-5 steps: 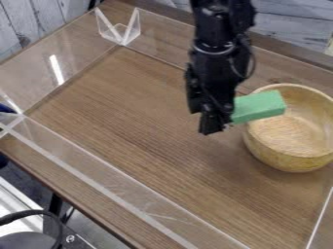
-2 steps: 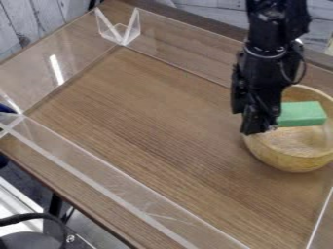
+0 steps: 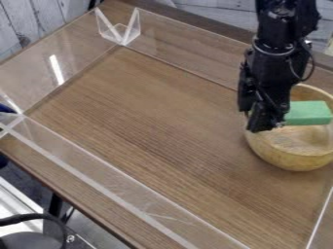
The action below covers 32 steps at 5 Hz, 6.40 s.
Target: Put the green block in the brown bowl
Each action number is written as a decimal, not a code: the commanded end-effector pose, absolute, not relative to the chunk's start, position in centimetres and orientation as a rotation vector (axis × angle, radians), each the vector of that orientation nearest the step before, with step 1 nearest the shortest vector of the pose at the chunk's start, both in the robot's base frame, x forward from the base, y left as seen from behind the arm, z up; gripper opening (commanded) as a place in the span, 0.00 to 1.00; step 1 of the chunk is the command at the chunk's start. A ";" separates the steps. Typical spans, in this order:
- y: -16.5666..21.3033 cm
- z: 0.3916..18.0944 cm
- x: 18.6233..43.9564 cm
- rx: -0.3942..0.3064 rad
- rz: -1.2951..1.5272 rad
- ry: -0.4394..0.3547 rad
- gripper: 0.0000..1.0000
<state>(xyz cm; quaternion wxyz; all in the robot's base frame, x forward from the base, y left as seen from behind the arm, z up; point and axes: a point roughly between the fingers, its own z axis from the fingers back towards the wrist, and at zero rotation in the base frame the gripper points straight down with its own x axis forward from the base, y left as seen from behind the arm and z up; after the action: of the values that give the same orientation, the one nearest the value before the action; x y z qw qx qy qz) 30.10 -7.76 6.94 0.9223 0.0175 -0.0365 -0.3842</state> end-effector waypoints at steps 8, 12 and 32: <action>-8.9 6.3 32.3 0.038 -0.810 -0.120 0.00; -8.4 9.0 32.2 0.055 -0.789 -0.164 1.00; 7.6 13.7 31.5 0.122 -0.190 -0.217 1.00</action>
<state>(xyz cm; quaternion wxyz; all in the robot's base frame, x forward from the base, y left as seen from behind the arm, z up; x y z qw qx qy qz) 30.92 7.19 11.22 0.9917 0.0470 -0.0675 -0.0992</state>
